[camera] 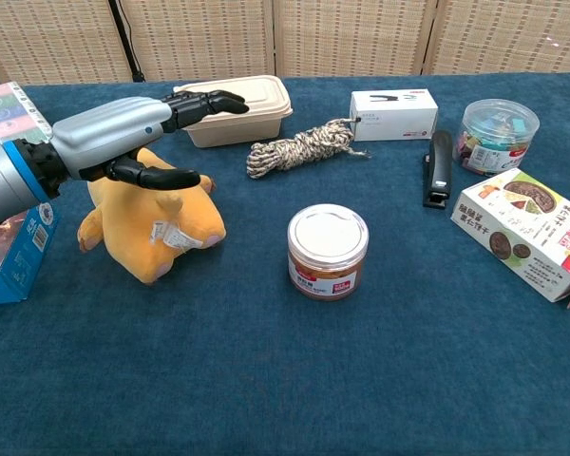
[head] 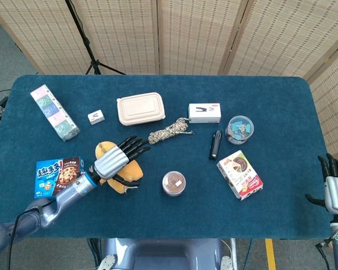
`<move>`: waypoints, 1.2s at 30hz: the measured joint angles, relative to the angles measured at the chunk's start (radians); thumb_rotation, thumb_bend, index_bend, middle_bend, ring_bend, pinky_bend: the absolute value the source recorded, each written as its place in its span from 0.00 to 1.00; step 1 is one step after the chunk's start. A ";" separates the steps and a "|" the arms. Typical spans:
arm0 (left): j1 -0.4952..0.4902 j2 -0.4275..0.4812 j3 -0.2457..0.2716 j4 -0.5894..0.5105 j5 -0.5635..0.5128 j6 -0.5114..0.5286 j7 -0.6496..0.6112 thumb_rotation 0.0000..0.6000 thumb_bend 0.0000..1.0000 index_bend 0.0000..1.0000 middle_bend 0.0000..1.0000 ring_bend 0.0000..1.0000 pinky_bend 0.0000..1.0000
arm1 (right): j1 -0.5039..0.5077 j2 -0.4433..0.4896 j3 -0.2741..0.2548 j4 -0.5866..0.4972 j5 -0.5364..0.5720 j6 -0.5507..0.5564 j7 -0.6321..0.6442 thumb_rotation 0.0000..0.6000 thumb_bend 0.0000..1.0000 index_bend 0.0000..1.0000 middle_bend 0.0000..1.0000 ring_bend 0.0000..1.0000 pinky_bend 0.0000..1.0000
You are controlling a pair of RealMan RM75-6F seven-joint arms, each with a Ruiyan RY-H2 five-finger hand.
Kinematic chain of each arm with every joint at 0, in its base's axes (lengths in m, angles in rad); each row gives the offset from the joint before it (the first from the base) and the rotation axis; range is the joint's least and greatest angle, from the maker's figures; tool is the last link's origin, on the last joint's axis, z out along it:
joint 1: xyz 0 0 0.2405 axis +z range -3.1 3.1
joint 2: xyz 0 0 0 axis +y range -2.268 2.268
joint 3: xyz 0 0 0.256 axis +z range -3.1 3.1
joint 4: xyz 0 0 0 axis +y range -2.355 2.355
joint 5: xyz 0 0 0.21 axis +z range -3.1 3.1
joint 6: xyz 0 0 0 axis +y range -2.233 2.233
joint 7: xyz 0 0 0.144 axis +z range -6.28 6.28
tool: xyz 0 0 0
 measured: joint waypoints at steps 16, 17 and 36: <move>0.003 -0.126 0.099 0.221 0.039 -0.041 -0.164 0.00 0.00 0.00 0.00 0.00 0.00 | 0.003 -0.002 -0.001 0.007 0.010 -0.011 0.003 1.00 0.00 0.00 0.00 0.00 0.00; 0.006 -0.124 0.104 0.209 0.045 -0.030 -0.162 0.00 0.00 0.00 0.00 0.00 0.00 | 0.002 -0.001 -0.002 0.005 0.007 -0.010 0.003 1.00 0.00 0.00 0.00 0.00 0.00; 0.018 0.003 0.179 -0.130 0.141 0.068 -0.041 0.00 0.00 0.00 0.00 0.00 0.00 | 0.005 -0.003 -0.007 0.001 0.007 -0.015 -0.006 1.00 0.00 0.00 0.00 0.00 0.00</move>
